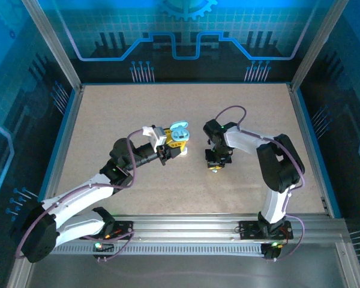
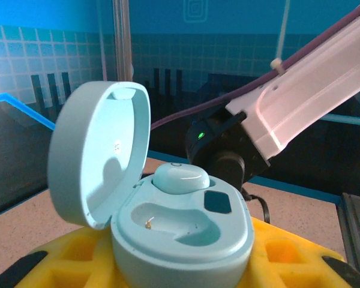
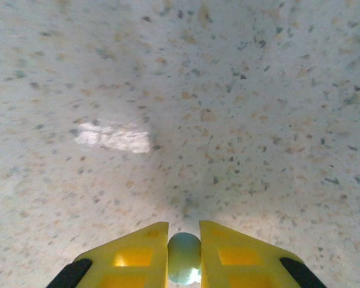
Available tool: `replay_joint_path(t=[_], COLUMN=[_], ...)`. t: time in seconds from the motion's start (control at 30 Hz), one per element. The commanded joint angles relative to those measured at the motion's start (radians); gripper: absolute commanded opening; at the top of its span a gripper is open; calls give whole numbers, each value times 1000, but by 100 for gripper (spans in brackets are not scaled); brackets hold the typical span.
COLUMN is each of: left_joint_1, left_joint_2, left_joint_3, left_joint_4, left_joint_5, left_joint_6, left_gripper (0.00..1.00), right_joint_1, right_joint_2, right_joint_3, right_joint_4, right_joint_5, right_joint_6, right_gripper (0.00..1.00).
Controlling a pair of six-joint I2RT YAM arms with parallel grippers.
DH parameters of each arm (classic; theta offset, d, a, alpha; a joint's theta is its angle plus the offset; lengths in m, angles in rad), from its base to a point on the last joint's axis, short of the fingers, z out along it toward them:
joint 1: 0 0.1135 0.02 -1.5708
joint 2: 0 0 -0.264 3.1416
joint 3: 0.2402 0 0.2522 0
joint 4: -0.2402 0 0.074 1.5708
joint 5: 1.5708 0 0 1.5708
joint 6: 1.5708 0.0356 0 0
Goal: Insert wireless bluetooth earbuds into charging case
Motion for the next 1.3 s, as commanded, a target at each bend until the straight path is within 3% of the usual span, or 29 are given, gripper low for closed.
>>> replay_joint_path(t=[0.0, 0.4, 0.6, 1.27], left_joint_1=[-6, -5, -5, -24], left_joint_2=[15, 87, 175, 377], left_joint_3=[13, 17, 10, 49], left_joint_4=[35, 42, 125, 316], left_joint_5=[-14, -47, -96, -100], left_joint_6=[0, 9, 4, -13], left_gripper=[36, 36, 36, 36], right_joint_1=[-12, -43, -44, -36], right_joint_2=[-106, -338, -404, -475], right_joint_3=[32, 109, 178, 276], right_joint_4=[-41, -64, -80, -13], right_joint_5=[-30, -140, -196, -361], right_joint_6=[-19, -31, -22, 38], right_gripper=[17, 18, 18, 18])
